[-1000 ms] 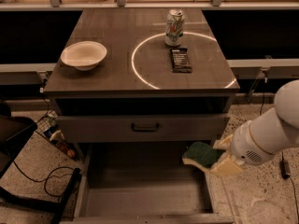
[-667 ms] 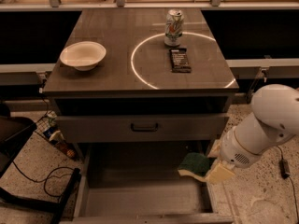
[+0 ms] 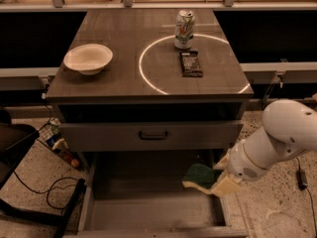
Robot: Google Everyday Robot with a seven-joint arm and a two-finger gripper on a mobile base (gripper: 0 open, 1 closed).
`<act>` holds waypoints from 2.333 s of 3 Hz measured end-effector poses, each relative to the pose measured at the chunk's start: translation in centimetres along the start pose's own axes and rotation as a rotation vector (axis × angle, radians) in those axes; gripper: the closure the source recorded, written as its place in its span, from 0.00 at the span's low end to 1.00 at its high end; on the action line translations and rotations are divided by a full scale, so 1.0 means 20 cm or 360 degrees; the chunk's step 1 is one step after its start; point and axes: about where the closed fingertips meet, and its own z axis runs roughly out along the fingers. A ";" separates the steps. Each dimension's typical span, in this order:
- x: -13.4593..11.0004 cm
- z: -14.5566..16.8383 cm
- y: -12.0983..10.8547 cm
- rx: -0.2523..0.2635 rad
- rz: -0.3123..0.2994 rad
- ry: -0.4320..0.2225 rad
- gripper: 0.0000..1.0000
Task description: Place sponge into middle drawer
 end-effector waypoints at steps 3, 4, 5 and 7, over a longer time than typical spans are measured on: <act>0.01 0.82 -0.09 -0.0231 -0.0144 -0.0328 1.00; -0.03 1.03 -0.13 -0.0276 -0.0124 -0.0383 1.00; -0.05 1.18 -0.16 -0.0271 -0.0058 -0.0475 1.00; -0.17 1.36 -0.17 -0.0227 -0.0027 -0.0543 1.00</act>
Offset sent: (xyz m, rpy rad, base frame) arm 0.0110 0.0691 -0.1727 0.2912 0.0063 0.1177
